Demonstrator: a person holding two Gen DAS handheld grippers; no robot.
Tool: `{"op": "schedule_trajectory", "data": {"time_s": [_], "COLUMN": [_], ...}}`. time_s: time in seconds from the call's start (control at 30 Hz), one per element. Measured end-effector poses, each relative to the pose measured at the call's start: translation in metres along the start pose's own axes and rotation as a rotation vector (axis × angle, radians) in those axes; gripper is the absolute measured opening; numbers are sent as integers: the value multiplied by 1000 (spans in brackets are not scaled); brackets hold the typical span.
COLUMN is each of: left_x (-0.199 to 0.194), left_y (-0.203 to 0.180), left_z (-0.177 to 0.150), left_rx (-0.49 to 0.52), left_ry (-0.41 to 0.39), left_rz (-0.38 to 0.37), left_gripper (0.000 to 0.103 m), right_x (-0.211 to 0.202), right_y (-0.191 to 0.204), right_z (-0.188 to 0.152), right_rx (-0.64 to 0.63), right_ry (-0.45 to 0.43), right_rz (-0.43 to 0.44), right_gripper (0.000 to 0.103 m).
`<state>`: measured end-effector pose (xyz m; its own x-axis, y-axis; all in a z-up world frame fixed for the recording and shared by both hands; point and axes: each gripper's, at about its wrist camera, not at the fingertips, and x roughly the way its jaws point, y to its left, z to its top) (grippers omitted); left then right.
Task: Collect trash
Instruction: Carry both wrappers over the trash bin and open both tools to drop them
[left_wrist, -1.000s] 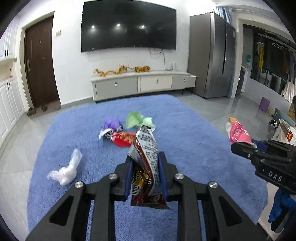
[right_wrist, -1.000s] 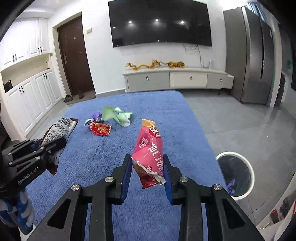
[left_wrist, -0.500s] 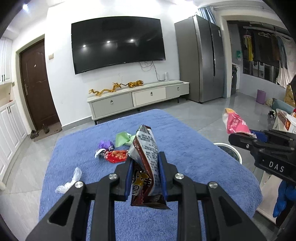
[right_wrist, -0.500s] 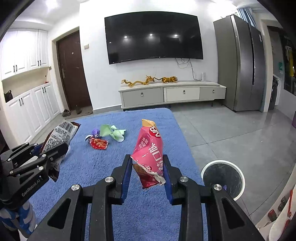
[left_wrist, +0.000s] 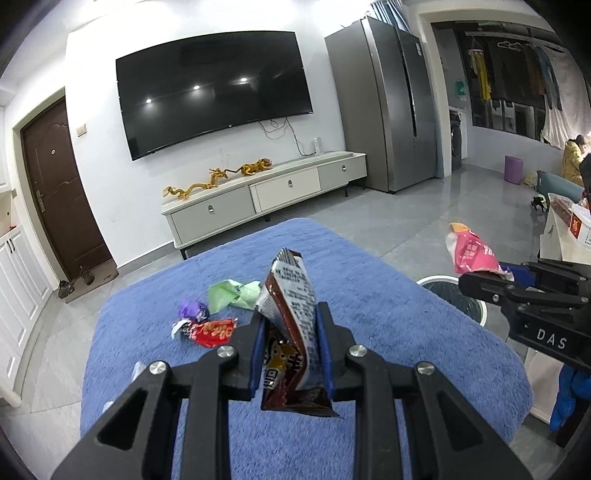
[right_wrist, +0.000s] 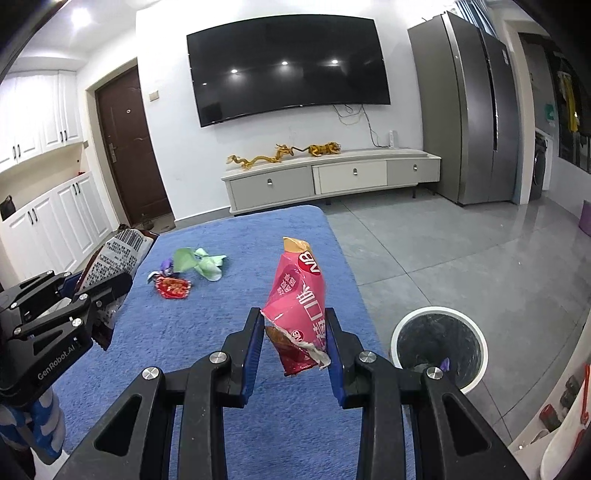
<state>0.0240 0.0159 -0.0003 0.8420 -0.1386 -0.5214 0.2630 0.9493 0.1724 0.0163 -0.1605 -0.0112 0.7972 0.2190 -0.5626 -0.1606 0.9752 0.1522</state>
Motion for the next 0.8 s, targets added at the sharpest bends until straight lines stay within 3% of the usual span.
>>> {"op": "schedule_trajectory", "data": {"time_s": [0.43,0.8], "left_x": [56,122], "left_y": [-43,-114], "left_z": [35,74], "left_rx": [88,174], "left_ry": [25,58], "left_rz": [-51,-167], "left_gripper": [24,24], "right_x": [22,38], "right_y": [-63,-140], "right_z": [8,14], "right_rx": [103,197], "right_ry": [17,17], "right_rz": [-42,-143], "right_gripper": [30,30]}}
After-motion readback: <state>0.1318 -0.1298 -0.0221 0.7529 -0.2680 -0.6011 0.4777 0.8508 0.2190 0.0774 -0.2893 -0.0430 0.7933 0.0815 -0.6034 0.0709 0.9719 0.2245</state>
